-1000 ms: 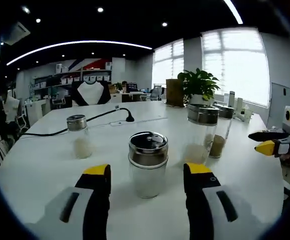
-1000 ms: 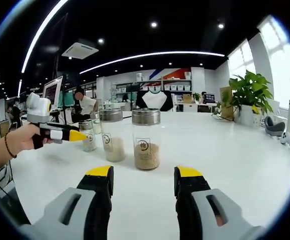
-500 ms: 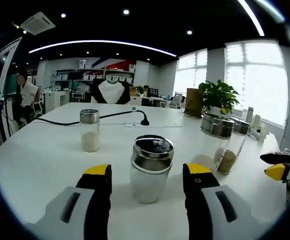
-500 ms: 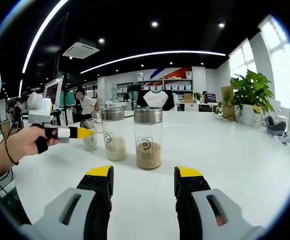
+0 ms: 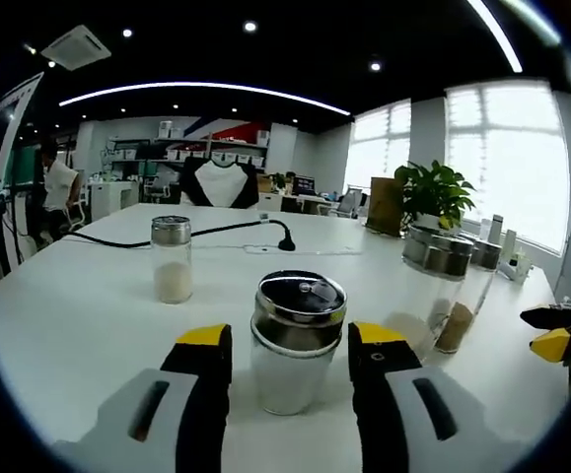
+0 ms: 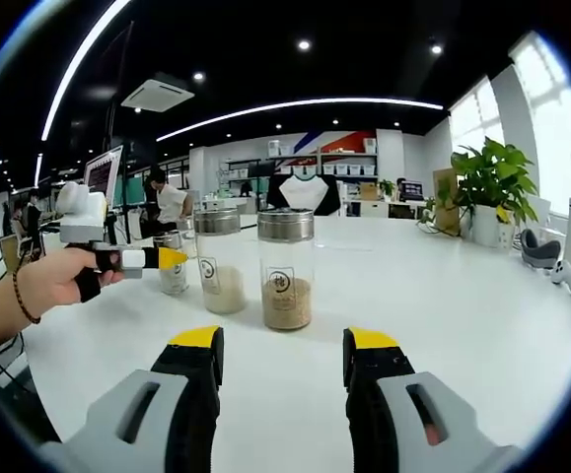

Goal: Rotate the seasoning bottle until the label or dispensing opening points toward the visible target arrow and the bottle remains upright within the marked orientation range

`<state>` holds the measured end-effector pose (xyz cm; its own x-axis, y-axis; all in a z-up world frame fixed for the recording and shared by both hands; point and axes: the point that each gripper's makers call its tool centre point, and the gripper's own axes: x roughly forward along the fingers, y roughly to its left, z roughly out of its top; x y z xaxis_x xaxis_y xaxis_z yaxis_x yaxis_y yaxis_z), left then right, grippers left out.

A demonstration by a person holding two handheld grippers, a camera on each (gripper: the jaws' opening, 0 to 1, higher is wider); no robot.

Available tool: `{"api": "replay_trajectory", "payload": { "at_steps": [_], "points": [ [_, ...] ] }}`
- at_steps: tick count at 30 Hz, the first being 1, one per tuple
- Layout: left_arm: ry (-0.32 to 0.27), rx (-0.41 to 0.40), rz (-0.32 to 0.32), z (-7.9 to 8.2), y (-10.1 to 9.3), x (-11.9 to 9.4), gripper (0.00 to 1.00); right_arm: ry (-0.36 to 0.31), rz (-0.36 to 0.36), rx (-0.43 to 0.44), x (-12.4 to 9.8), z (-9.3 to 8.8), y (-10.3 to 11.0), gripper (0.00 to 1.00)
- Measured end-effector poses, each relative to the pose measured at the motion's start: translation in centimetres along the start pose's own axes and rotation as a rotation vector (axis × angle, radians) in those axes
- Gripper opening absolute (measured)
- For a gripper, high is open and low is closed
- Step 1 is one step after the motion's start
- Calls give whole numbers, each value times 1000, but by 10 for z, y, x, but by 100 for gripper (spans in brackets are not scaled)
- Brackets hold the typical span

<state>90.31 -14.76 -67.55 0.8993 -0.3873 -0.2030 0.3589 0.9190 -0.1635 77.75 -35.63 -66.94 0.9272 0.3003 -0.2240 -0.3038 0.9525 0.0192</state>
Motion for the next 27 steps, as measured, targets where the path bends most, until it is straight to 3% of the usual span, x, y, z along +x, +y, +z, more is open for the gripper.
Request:
{"api": "replay_trajectory", "payload": {
  "at_steps": [2, 4, 7, 14, 17, 27],
  "points": [
    [6, -10, -32, -2, -6, 1, 39, -1, 3, -6, 0, 1, 1, 48],
    [11, 90, -18, 0, -5, 1, 38, -2, 6, -6, 0, 1, 2, 48],
    [3, 54, -19, 0, -6, 1, 37, 3, 12, -6, 1, 0, 4, 48],
    [5, 74, -32, 0, -6, 0, 36, 4, 10, -3, 1, -1, 2, 49],
    [5, 81, -40, 0, -7, 0, 36, 18, -3, -1, 2, -4, 0, 55],
    [6, 107, -79, -2, -8, 0, 36, 16, 6, 7, 3, -5, 2, 54]
  ]
}}
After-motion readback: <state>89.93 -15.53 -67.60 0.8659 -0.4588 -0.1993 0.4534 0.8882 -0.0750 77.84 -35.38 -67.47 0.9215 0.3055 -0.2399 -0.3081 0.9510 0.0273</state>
